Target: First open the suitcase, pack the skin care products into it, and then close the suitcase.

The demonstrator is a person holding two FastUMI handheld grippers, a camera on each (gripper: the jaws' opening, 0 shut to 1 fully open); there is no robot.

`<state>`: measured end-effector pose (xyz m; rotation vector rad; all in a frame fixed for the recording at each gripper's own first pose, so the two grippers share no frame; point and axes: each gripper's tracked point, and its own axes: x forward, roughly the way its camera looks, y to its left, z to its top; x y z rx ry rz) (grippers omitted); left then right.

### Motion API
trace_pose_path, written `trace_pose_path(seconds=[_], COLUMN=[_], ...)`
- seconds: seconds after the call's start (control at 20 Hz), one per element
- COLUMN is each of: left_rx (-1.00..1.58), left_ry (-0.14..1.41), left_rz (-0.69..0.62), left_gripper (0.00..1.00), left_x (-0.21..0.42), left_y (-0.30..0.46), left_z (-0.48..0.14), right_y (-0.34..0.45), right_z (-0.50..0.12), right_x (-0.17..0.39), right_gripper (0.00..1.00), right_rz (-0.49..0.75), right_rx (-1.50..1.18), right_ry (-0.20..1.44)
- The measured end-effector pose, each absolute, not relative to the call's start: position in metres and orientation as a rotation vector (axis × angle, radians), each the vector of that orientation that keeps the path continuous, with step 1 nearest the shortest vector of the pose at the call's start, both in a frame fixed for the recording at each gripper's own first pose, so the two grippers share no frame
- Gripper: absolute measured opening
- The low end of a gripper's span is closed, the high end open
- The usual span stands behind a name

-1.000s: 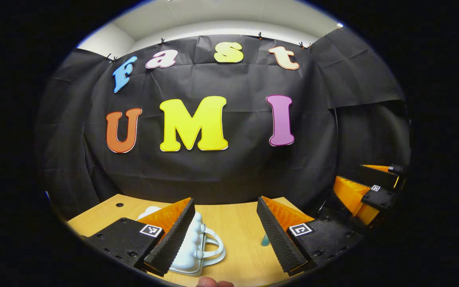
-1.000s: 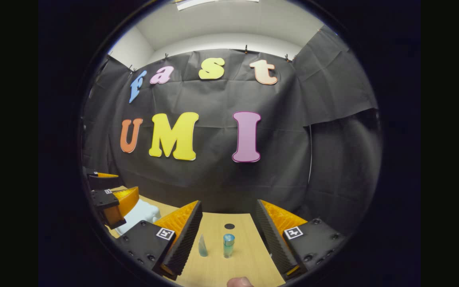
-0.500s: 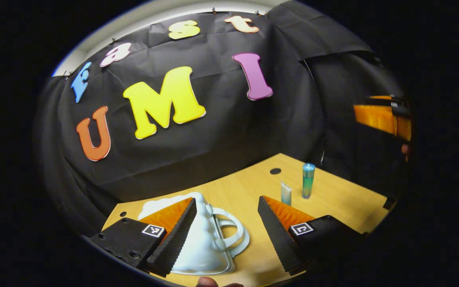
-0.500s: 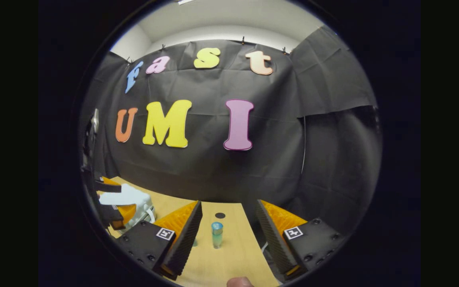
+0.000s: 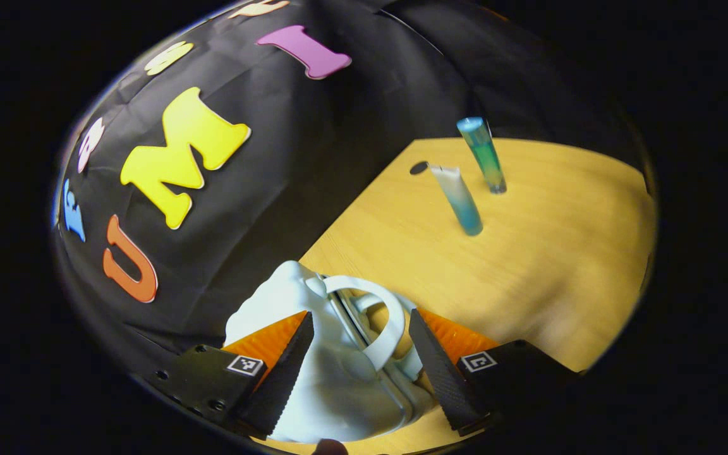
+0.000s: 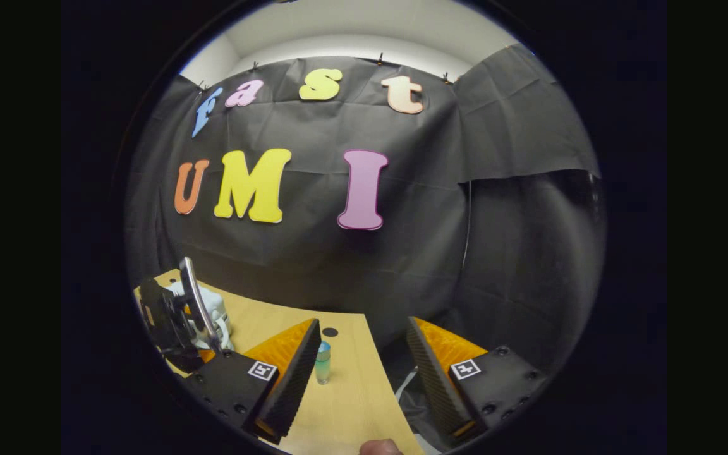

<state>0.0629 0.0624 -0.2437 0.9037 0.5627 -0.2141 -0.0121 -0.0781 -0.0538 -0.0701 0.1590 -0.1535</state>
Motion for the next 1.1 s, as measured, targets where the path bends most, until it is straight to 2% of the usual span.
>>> trace_pose_path(seconds=[0.2, 0.4, 0.5, 0.55, 0.65, 0.7, 0.75, 0.85, 1.1], left_rx=[1.106, 1.185, 1.213, 1.198, 1.175, 1.164, 1.151, 1.092, 0.889], left_ry=[0.631, 0.698, 0.691, 0.715, 0.715, 0.689, 0.662, 0.606, 0.441], left_rz=[-0.256, -0.252, -0.254, -0.278, -0.272, -0.260, -0.244, -0.195, -0.082], left_gripper=[0.92, 0.77, 0.65, 0.47, 0.30, 0.31, 0.22, 0.14, 0.06], left_x=[0.074, 0.079, 0.086, 0.084, 0.084, 0.084, 0.086, 0.082, 0.085], left_y=[0.069, 0.076, 0.077, 0.075, 0.073, 0.071, 0.069, 0.078, 0.127], left_z=[-0.269, -0.285, -0.282, -0.287, -0.285, -0.277, -0.268, -0.235, -0.137], right_y=[-0.091, -0.097, -0.099, -0.100, -0.099, -0.098, -0.097, -0.090, -0.057], right_z=[-0.060, -0.061, -0.063, -0.064, -0.063, -0.062, -0.062, -0.062, -0.054], right_x=[-0.013, -0.015, -0.015, -0.016, -0.015, -0.015, -0.015, -0.013, -0.005], right_gripper=[0.81, 0.81, 0.81, 0.81, 0.81, 0.81, 0.82, 0.81, 0.81], right_rz=[-0.191, -0.210, -0.214, -0.215, -0.217, -0.216, -0.213, -0.200, -0.133], right_rx=[-0.059, -0.054, -0.052, -0.049, -0.042, -0.040, -0.037, -0.031, -0.027], right_ry=[0.176, 0.184, 0.187, 0.188, 0.187, 0.185, 0.182, 0.181, 0.163])
